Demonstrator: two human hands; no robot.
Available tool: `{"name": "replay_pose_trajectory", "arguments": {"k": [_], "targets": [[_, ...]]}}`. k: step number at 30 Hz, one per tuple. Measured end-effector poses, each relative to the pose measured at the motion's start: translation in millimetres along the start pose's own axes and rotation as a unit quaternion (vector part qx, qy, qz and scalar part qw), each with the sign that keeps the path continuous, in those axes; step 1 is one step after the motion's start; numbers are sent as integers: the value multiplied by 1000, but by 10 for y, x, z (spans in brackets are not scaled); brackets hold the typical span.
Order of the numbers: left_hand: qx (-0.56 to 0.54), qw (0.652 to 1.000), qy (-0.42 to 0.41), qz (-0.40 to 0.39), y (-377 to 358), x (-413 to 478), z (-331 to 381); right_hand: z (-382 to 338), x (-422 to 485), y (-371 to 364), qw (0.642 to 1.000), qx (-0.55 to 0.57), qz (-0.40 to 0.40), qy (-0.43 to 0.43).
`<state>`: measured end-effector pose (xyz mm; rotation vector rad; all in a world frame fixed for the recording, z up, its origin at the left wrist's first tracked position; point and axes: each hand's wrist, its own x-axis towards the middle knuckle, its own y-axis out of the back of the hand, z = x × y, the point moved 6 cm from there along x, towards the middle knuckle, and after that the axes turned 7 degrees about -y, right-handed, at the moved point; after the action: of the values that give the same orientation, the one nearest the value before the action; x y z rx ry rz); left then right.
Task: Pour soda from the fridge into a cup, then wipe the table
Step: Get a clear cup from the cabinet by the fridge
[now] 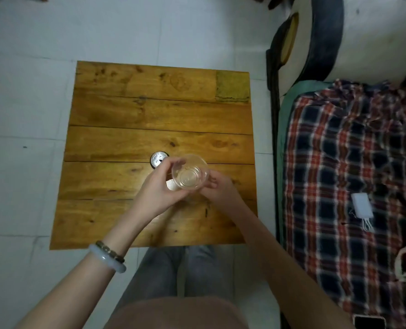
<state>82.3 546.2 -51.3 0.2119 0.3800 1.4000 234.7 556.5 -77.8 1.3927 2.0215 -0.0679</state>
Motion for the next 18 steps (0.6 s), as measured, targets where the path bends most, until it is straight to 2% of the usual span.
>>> {"name": "replay_pose_trajectory", "arguments": {"k": [12,18], "targets": [[-15,989,80,126,-53,-238,-494,242,503,-265,989,16,-144,40],[-23,973,130,192,157,-499,-918,471,940,-407,996,-24,-81,-2]]}}
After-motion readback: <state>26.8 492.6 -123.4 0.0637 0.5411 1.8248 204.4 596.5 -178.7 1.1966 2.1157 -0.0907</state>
